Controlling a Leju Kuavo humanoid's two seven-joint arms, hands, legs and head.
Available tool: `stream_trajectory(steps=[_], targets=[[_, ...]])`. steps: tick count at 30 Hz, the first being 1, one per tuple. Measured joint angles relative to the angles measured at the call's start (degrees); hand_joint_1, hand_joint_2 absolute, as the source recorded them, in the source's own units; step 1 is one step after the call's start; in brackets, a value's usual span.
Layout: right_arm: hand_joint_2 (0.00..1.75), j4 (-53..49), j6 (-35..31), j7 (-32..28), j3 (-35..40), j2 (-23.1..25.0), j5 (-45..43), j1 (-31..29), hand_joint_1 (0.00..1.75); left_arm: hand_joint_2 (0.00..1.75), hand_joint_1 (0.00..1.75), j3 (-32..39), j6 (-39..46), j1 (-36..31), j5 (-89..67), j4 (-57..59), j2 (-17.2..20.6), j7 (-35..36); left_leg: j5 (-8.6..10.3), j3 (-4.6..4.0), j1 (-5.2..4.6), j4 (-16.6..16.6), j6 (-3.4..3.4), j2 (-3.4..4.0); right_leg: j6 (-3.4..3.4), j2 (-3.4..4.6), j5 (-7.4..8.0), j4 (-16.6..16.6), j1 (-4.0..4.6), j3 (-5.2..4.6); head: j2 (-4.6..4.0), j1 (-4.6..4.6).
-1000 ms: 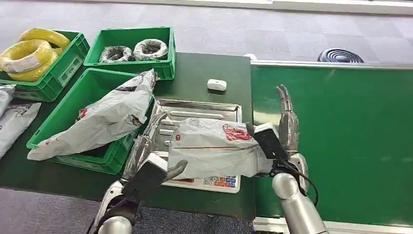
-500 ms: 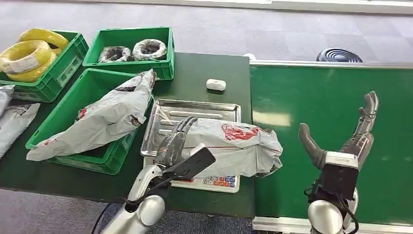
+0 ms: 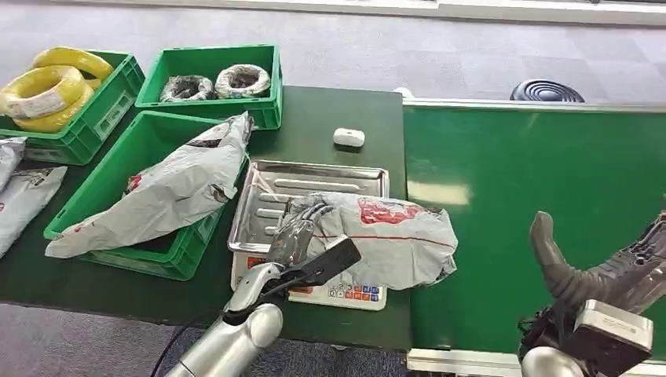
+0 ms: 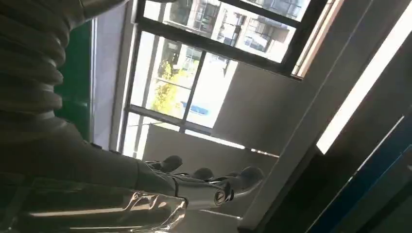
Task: Moved the parcel from conveyor to table for the left to box.
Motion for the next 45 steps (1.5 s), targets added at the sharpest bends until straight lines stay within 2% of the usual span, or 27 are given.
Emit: stream_trajectory(steps=[9,16,20,25,31,34,38,43,45], targets=[[1.75,0.7,0.6,0.0,3.1,-0.4,0.5,-2.2,0.00,1.75,1.71,0.0,-0.4,-1.6,-1.0,3.2,-0.1,0.7,0.08,0.68,-0.01,-0.1,0.01,0.00,-0.08,-0.06,0.12,0.0,0.00,0.75,0.00,0.00],[1.75,0.9,0.9,0.3,3.5,-0.4,0.7,-2.3,0.00,1.75,1.75,3.0,-0.4,-0.8,2.4,0.0,0.4,-0.8,0.20,0.69,0.03,-0.1,-0.02,0.03,-0.11,0.01,0.21,0.0,0.05,0.68,0.00,0.02],[1.75,1.3,0.7,0.0,3.5,-0.9,0.3,-2.3,0.00,1.75,1.75,5.3,-0.7,1.8,7.1,-7.2,1.6,-2.0,0.26,0.35,0.03,-0.1,-0.05,0.04,-0.12,0.03,0.22,0.0,0.05,0.18,0.00,0.02],[1.75,1.9,-0.3,-1.4,3.6,-1.8,-0.5,-1.1,0.00,1.75,1.75,8.8,-0.5,4.6,11.8,-22.8,4.4,-3.2,0.32,-0.19,0.03,0.0,-0.07,0.01,-0.13,0.00,0.24,0.0,0.05,-0.31,0.00,0.02],[1.75,1.6,-0.9,-2.6,3.5,-2.0,-0.4,2.1,0.00,1.75,1.75,12.2,5.1,4.7,12.4,-38.5,8.1,-5.7,0.31,-0.44,0.03,0.0,-0.07,0.02,-0.13,0.01,0.23,0.0,0.05,-0.59,0.00,0.00],[1.75,1.5,-1.0,-2.6,3.5,-2.0,-0.1,2.6,0.00,1.75,1.75,13.1,8.1,4.6,11.1,-42.3,9.0,-7.1,0.32,-0.45,0.03,0.0,-0.07,0.02,-0.13,0.01,0.23,0.0,0.05,-0.59,0.00,0.02],[1.75,1.0,-2.1,-2.6,3.1,-2.1,0.0,4.1,0.00,1.75,1.75,15.3,19.3,2.3,3.1,-47.4,10.3,-10.4,0.32,-0.43,0.03,0.0,-0.07,0.03,-0.14,0.01,0.25,0.0,0.05,-0.59,0.00,0.02],[1.75,0.6,-2.9,-2.6,2.9,-2.4,-0.6,5.0,0.00,1.75,1.75,17.6,22.1,0.0,-1.2,-50.4,11.4,-10.0,0.32,-0.42,0.03,0.0,-0.07,0.03,-0.13,0.01,0.24,0.0,0.05,-0.58,0.00,0.00],[1.75,0.6,-3.1,-2.6,2.9,-2.7,-1.0,5.4,0.00,1.75,1.75,18.6,20.3,-1.4,-7.0,-50.0,12.2,-5.0,0.32,-0.42,0.03,0.0,-0.07,0.03,-0.14,0.02,0.25,0.0,0.04,-0.59,0.00,0.00]])
